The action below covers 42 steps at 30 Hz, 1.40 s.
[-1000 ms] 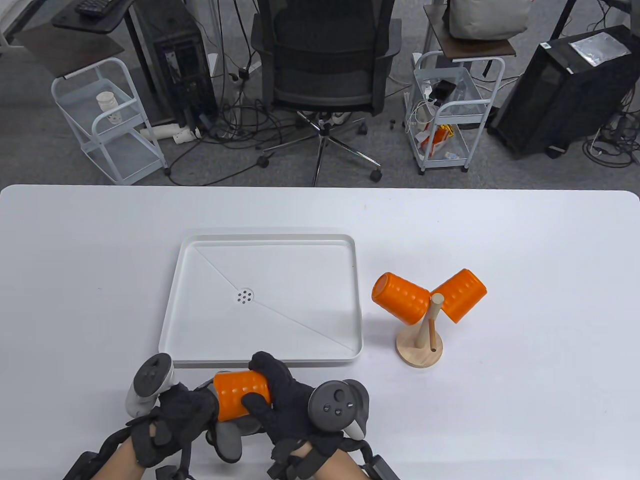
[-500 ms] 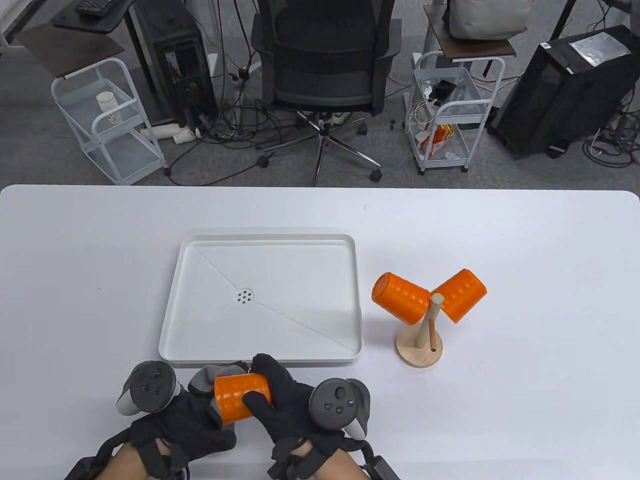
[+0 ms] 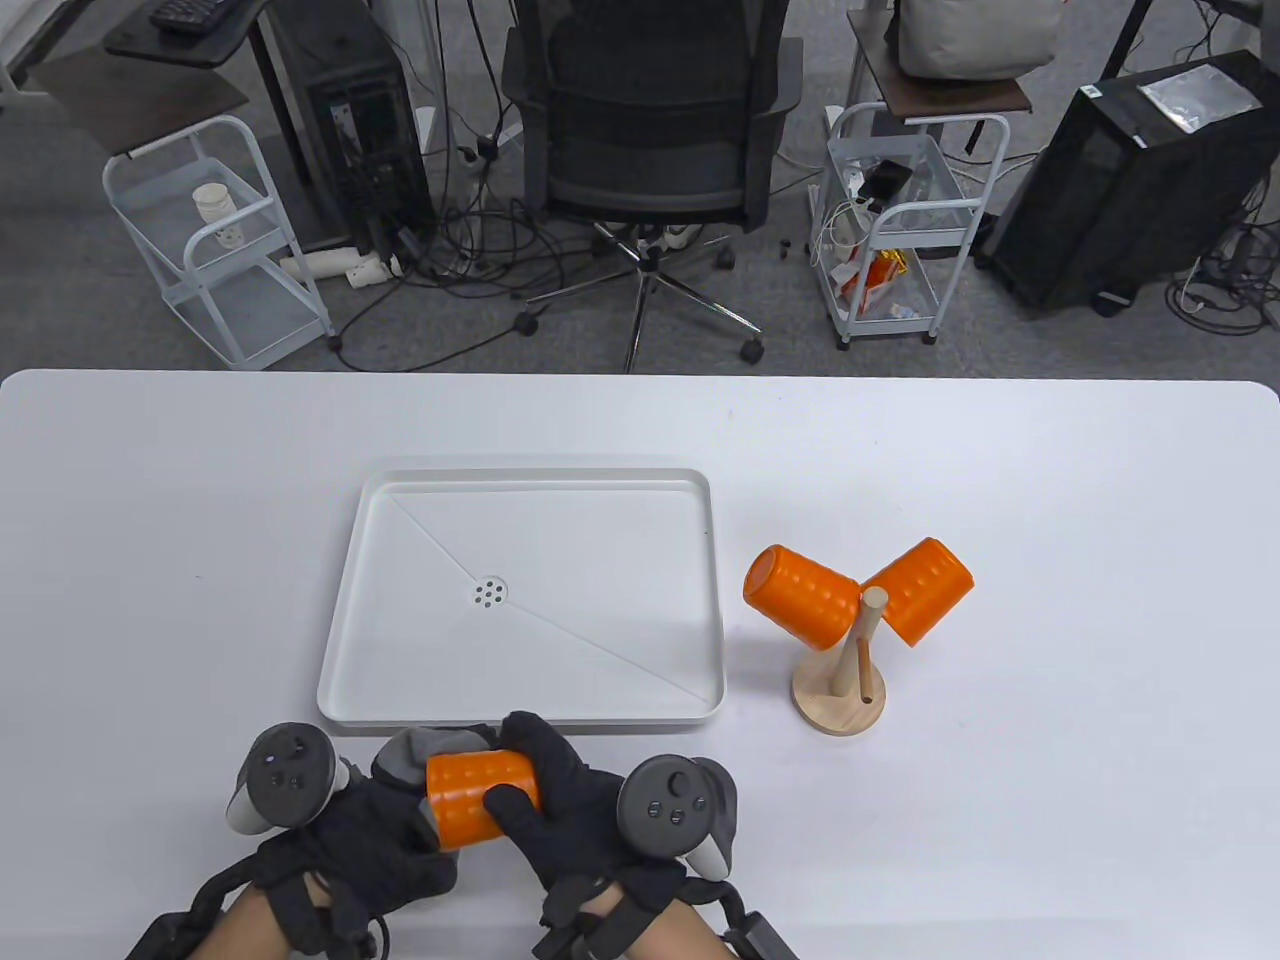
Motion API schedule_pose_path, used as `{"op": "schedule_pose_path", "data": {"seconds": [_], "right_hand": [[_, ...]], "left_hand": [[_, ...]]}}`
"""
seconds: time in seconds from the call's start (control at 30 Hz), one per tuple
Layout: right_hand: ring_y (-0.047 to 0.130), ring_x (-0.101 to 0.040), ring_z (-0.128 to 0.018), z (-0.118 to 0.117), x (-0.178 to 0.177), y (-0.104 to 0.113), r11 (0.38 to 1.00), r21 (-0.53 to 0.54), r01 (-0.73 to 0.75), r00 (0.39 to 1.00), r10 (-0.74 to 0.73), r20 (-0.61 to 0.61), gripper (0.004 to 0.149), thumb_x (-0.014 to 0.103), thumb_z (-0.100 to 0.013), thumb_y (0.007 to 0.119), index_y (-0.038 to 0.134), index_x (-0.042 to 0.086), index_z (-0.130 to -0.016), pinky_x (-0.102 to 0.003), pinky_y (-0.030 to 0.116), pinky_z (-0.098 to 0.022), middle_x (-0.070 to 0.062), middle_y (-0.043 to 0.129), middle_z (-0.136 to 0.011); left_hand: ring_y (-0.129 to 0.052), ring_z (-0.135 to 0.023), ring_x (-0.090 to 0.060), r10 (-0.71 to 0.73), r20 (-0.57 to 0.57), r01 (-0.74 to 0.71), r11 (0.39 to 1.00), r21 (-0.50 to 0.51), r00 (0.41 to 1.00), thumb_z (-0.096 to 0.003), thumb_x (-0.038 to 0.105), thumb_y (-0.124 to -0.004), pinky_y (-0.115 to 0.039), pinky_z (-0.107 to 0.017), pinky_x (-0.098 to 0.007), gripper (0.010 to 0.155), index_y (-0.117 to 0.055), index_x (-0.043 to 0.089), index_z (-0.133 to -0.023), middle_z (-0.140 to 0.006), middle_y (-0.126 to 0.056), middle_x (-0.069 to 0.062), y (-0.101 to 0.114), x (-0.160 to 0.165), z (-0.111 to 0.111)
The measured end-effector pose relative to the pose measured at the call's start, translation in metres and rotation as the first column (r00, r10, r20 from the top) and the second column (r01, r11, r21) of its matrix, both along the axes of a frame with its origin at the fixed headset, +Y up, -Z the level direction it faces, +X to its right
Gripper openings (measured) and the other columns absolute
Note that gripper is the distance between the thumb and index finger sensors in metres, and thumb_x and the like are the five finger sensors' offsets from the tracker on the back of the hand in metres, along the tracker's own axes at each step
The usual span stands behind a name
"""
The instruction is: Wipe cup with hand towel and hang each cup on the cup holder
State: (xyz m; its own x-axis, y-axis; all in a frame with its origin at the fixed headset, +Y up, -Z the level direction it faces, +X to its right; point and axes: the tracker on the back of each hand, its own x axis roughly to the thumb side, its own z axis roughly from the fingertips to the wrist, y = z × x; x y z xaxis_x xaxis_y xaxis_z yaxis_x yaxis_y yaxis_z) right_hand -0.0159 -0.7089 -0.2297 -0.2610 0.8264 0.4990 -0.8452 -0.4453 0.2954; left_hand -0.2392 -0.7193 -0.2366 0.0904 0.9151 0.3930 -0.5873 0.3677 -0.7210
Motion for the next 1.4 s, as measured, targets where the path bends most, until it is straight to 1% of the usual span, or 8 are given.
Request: {"op": "schedule_pose_path", "data": {"seconds": [0.2, 0.37, 0.53, 0.6, 0.67, 0.93, 1.13, 1.4], "right_hand": [[0.101, -0.044, -0.059, 0.002, -0.004, 0.000, 0.999, 0.036, -0.039, 0.999, 0.040, -0.017, 0.076, 0.053, -0.050, 0.063, 0.037, 0.004, -0.101, -0.064, 0.079, -0.052, -0.033, 0.065, -0.096], [0.102, -0.043, -0.056, 0.002, -0.004, -0.001, 0.999, 0.026, -0.043, 0.999, 0.043, -0.010, 0.076, 0.053, -0.050, 0.064, 0.039, 0.003, -0.101, -0.063, 0.081, -0.050, -0.033, 0.067, -0.093], [0.105, -0.040, -0.049, 0.000, -0.001, -0.001, 1.000, -0.017, -0.007, 1.000, 0.007, 0.002, 0.077, 0.054, -0.049, 0.064, 0.042, 0.001, -0.100, -0.061, 0.084, -0.046, -0.034, 0.072, -0.089], [0.105, -0.039, -0.047, -0.001, 0.000, -0.003, 0.999, -0.044, 0.004, 1.000, -0.004, 0.001, 0.077, 0.055, -0.049, 0.064, 0.043, 0.001, -0.100, -0.060, 0.085, -0.045, -0.034, 0.074, -0.088], [0.106, -0.039, -0.046, -0.002, 0.000, -0.005, 0.997, -0.075, 0.013, 1.000, -0.013, -0.002, 0.077, 0.055, -0.049, 0.063, 0.044, 0.000, -0.100, -0.060, 0.085, -0.044, -0.034, 0.075, -0.087], [0.106, -0.038, -0.044, -0.002, 0.001, -0.007, 0.993, -0.117, 0.035, 0.999, -0.037, -0.018, 0.077, 0.056, -0.050, 0.063, 0.045, 0.000, -0.099, -0.059, 0.086, -0.043, -0.034, 0.076, -0.086], [0.106, -0.039, -0.046, -0.002, 0.000, -0.007, 0.994, -0.099, 0.038, 0.999, -0.040, -0.026, 0.077, 0.055, -0.050, 0.062, 0.043, 0.000, -0.100, -0.060, 0.085, -0.045, -0.034, 0.074, -0.088], [0.102, -0.041, -0.053, 0.003, -0.003, -0.002, 0.999, 0.026, -0.018, 0.999, 0.019, -0.031, 0.076, 0.054, -0.050, 0.063, 0.038, 0.004, -0.101, -0.062, 0.081, -0.050, -0.031, 0.067, -0.094]], "left_hand": [[-0.033, -0.101, -0.059, 0.139, 0.038, -0.121, 0.943, -0.309, 0.990, -0.0417, 0.079, -0.056, -0.034, -0.065, -0.076, 0.089, -0.064, 0.019, -0.106, -0.115, -0.065, -0.003, -0.017, -0.003, -0.007], [-0.033, -0.102, -0.058, 0.136, 0.035, -0.118, 0.942, -0.315, 0.990, -0.0418, 0.077, -0.062, -0.032, -0.066, -0.076, 0.086, -0.067, 0.018, -0.105, -0.114, -0.067, -0.003, -0.018, -0.003, -0.009], [-0.022, -0.106, -0.055, 0.031, 0.036, -0.025, 0.986, -0.164, 0.999, -0.0394, 0.067, -0.077, -0.022, -0.071, -0.076, 0.080, -0.067, 0.021, -0.104, -0.116, -0.063, 0.000, -0.007, 0.001, -0.004], [-0.017, -0.107, -0.053, -0.050, 0.025, 0.051, 0.998, -0.035, 0.998, -0.0391, 0.066, -0.078, -0.021, -0.072, -0.076, 0.079, -0.065, 0.023, -0.105, -0.117, -0.061, 0.003, -0.001, 0.001, -0.002], [-0.016, -0.108, -0.052, -0.135, -0.002, 0.135, 0.987, 0.086, 0.991, -0.0393, 0.066, -0.079, -0.022, -0.073, -0.075, 0.078, -0.064, 0.026, -0.105, -0.117, -0.059, 0.006, 0.004, 0.002, 0.001], [-0.021, -0.109, -0.050, -0.262, -0.084, 0.275, 0.909, 0.313, 0.961, -0.0379, 0.065, -0.083, -0.026, -0.074, -0.074, 0.078, -0.063, 0.029, -0.104, -0.117, -0.059, 0.010, 0.015, 0.004, 0.010], [-0.033, -0.106, -0.053, -0.117, -0.078, 0.130, 0.972, 0.196, 0.990, -0.0368, 0.069, -0.079, -0.036, -0.070, -0.075, 0.080, -0.072, 0.021, -0.101, -0.113, -0.068, 0.002, 0.009, 0.002, 0.007], [-0.039, -0.101, -0.059, 0.088, 0.016, -0.084, 0.980, -0.183, 0.996, -0.0400, 0.074, -0.071, -0.041, -0.066, -0.076, 0.086, -0.069, 0.015, -0.103, -0.112, -0.068, -0.006, -0.008, -0.003, -0.004]]}}
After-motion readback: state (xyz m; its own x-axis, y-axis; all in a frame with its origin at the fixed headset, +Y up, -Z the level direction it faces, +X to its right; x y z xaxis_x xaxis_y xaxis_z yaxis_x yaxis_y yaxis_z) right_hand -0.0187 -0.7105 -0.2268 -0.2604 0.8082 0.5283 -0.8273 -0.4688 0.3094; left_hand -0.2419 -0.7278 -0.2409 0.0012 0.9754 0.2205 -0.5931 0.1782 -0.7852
